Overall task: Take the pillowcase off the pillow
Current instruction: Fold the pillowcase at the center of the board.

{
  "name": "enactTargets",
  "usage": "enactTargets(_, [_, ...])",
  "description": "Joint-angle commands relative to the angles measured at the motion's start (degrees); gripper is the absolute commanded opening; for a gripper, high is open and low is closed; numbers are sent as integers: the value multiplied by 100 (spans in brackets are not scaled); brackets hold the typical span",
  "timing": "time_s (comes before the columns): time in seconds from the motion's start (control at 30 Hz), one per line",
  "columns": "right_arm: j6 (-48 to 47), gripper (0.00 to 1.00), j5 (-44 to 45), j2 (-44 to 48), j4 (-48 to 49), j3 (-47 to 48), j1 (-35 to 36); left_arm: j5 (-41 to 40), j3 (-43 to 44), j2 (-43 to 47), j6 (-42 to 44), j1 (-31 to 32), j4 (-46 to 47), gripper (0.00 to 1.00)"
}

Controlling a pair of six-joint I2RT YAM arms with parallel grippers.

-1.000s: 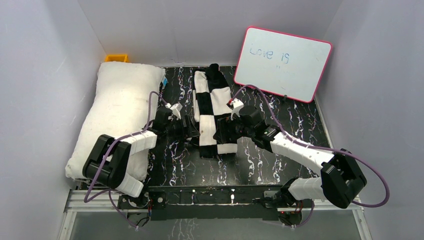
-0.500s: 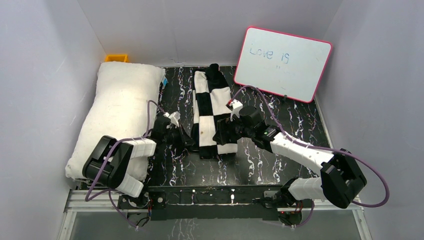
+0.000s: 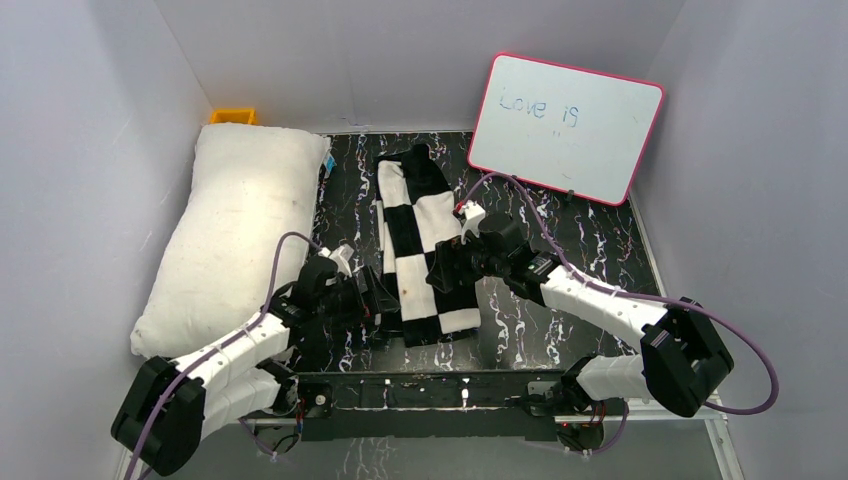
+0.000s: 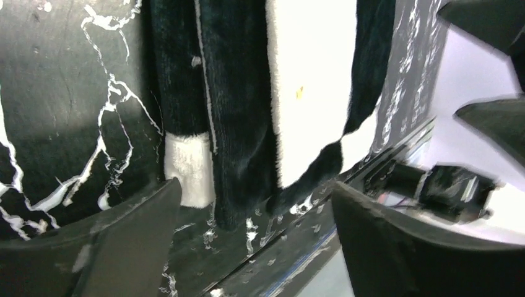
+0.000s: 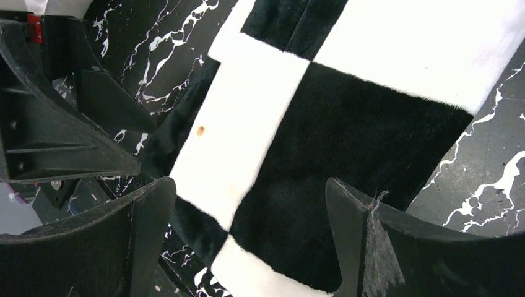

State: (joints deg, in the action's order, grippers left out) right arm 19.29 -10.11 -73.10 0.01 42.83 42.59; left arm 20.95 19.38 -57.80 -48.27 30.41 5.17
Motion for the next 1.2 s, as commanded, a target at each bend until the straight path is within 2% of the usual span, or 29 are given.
enactTargets(0.0, [-80, 98, -79, 72, 184, 68, -22, -85, 492, 46, 26, 35, -686, 98])
enactTargets(0.1, [-107, 98, -50, 72, 175, 103, -22, 229, 834, -465, 198, 62, -564, 98])
enactTargets(0.23, [-125, 98, 28, 132, 136, 94, -21, 192, 1045, -774, 252, 203, -560, 95])
enactTargets(0.37, [-151, 99, 72, 183, 103, 36, -19, 395, 1525, -738, 231, 336, -754, 75])
enactTargets(0.47, [-154, 99, 70, 191, 121, -9, -22, 486, 1845, -821, 203, 437, -1115, 68])
enactTargets(0.63, [-180, 99, 123, 257, 113, -49, -19, 233, 2206, -638, 295, 501, -1879, 68])
enactTargets(0.7, [-180, 99, 140, 276, 121, -83, -22, -187, 2613, -576, 602, 501, -2645, 74])
enactTargets(0.77, [-168, 99, 128, 278, 141, -134, -22, -312, 2807, -558, 696, 500, -2978, 74])
enactTargets(0.9, [-128, 98, 137, 298, 177, -186, -22, 436, 2275, -708, 198, 559, -2156, 66])
enactTargets(1.03, [-147, 99, 313, 439, 123, -196, -23, 492, 1622, -774, -229, 747, -1378, 59])
enactTargets(1.17, [-128, 99, 385, 578, 106, -249, -26, 474, 1270, -871, -417, 851, -889, 57])
